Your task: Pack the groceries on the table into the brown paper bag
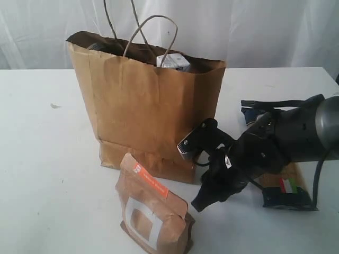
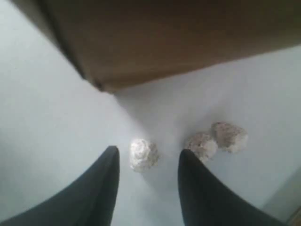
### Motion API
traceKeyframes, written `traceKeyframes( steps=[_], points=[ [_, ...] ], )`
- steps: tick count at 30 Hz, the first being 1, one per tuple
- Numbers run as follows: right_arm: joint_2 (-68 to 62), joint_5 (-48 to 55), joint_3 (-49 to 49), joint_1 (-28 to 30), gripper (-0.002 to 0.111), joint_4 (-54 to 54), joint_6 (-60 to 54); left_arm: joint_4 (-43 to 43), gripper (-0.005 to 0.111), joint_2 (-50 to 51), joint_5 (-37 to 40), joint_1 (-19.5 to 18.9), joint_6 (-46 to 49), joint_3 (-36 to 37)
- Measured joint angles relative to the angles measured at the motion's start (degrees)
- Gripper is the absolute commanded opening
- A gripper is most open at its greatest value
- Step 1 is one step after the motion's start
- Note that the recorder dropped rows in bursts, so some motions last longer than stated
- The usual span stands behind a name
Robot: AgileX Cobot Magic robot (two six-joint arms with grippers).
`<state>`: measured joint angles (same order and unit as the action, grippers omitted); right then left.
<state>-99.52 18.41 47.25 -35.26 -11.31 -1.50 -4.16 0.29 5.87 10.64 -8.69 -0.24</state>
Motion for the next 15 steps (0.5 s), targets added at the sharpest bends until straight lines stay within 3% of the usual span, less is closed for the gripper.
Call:
traceKeyframes(
  steps=[15],
  points=[
    [0.00,-1.27,0.00,0.23,0.039,0.86,0.05,0.00,0.000,0.00,0.00,0.00,0.00,0.00]
  ],
)
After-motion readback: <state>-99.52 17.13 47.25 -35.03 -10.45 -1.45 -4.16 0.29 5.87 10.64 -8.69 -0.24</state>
